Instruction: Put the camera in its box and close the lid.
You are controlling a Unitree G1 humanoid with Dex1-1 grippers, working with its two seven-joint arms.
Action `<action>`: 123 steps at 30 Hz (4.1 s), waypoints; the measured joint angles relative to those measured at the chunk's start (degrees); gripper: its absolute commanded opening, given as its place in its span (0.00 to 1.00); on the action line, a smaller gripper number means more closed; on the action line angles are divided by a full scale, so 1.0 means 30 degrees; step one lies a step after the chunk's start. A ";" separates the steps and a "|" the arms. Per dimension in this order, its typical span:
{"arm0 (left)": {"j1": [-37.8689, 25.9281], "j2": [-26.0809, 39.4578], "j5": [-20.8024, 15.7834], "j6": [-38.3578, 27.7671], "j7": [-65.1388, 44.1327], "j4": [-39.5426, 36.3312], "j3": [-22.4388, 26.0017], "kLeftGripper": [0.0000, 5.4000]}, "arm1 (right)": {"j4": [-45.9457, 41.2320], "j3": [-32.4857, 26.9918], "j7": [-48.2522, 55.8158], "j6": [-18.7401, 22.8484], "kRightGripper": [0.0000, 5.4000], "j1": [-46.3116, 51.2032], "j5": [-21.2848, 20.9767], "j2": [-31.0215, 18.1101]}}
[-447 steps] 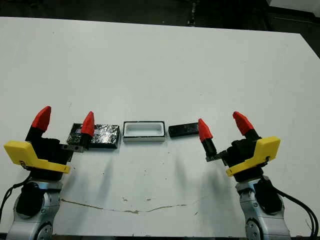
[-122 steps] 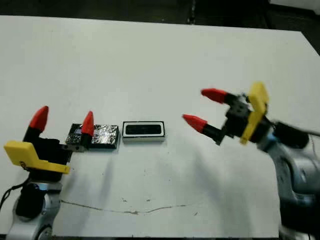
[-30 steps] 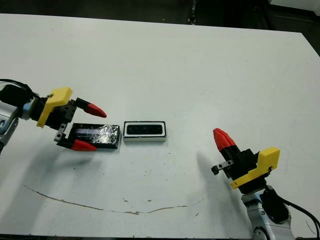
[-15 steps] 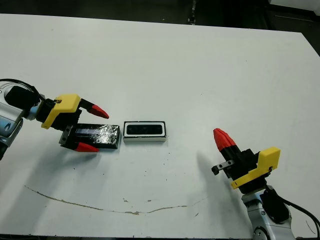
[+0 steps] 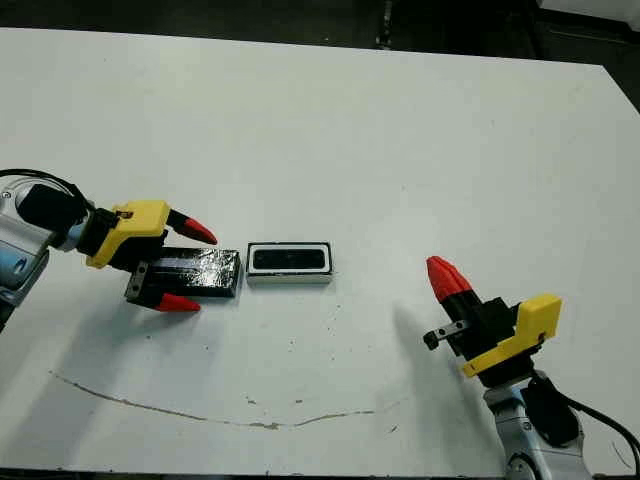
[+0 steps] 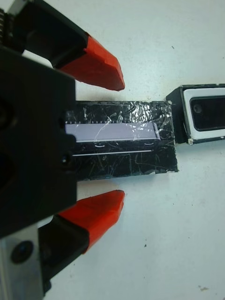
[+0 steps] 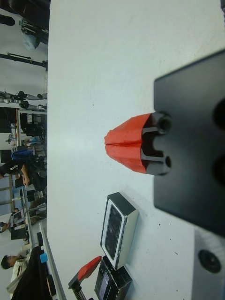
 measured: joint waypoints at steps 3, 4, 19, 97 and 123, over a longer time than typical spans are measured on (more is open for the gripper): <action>0.0095 0.0000 -0.0050 0.0010 0.0017 -0.0011 0.0018 0.85 | 0.0000 0.0005 -0.0001 -0.0001 0.00 0.0000 0.0007 -0.0038; 0.0131 0.0000 -0.0081 0.0016 0.0051 -0.0010 0.0036 0.82 | -0.0001 0.0014 -0.0005 -0.0001 0.00 0.0002 -0.0003 -0.0053; 0.0522 -0.0053 -0.0880 0.0512 0.0783 0.0321 0.0437 0.59 | -0.0006 0.0045 -0.0020 0.0034 0.00 0.0000 0.0057 -0.0085; 0.0170 -0.5214 -0.2800 0.3188 0.5000 0.0737 0.0205 0.59 | -0.0458 0.0271 -0.0425 0.0536 0.00 0.0307 0.0020 -0.0157; -0.2285 -0.7709 -0.1534 0.0454 0.4114 0.5376 -0.1246 0.59 | -0.0371 0.0265 -0.0399 0.0515 0.00 0.0267 0.0055 -0.0167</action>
